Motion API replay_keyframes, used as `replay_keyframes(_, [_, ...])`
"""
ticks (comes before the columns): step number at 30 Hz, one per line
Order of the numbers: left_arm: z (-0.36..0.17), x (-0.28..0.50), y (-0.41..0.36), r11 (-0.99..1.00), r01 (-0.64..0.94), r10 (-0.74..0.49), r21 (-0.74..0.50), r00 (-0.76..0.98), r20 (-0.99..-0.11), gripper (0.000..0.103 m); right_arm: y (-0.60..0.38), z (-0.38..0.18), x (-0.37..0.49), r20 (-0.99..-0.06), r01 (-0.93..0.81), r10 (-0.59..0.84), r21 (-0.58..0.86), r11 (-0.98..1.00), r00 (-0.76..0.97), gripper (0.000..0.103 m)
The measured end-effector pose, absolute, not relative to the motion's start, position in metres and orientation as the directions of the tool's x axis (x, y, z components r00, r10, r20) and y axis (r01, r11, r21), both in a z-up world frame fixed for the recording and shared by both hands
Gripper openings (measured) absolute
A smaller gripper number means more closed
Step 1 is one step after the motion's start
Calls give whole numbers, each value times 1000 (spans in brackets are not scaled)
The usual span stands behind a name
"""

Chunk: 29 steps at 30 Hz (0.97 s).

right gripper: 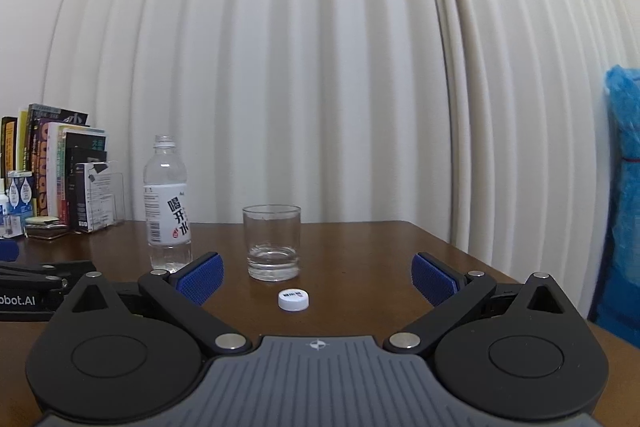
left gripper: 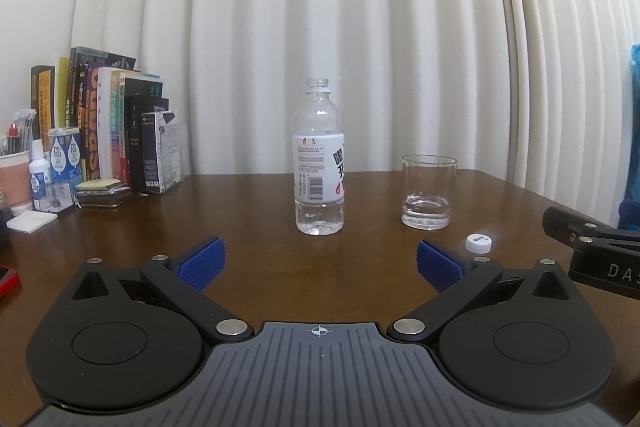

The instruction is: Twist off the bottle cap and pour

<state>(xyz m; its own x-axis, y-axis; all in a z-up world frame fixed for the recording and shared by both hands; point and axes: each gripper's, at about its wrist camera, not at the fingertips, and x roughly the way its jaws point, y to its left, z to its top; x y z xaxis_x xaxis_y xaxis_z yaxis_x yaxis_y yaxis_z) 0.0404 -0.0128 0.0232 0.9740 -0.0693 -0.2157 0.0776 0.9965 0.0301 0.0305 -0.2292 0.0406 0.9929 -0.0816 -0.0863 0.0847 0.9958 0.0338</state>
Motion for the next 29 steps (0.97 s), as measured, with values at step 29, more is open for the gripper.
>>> replay_keyframes(29, [14,41,-15,997,68,-59,29,971,-233,103,-231,37,22,-75,46,-41,60,997,996,103])
